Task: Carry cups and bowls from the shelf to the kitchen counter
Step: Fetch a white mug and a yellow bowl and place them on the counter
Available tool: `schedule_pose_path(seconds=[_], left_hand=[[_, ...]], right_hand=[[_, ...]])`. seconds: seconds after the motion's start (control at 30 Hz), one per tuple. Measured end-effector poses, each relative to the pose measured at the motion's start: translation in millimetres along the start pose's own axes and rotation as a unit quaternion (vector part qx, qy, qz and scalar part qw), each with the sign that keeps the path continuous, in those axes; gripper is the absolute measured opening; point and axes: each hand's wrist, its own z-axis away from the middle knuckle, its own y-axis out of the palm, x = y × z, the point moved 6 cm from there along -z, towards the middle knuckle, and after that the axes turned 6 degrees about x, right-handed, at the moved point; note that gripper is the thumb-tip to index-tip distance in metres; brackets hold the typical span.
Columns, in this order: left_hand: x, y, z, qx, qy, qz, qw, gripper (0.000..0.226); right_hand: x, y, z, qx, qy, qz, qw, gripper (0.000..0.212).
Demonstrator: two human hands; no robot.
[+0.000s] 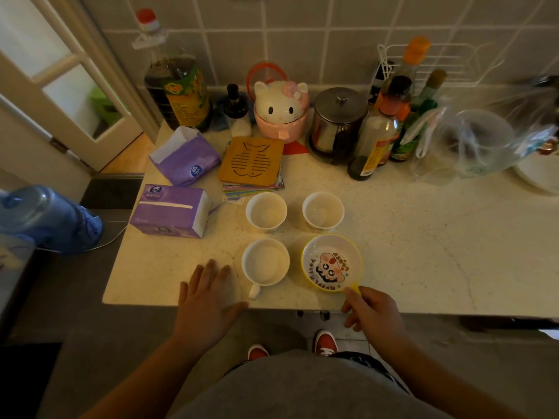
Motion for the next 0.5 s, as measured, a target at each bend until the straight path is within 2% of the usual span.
schedule_pose_path(seconds=[0.5], left_hand=[[-8.0, -9.5, 3.3, 0.019, -0.005, -0.016, 1.000, 0.093]], right_hand=[[-0.6, 8.6, 2.0, 0.007, -0.011, -0.006, 1.000, 0.033]])
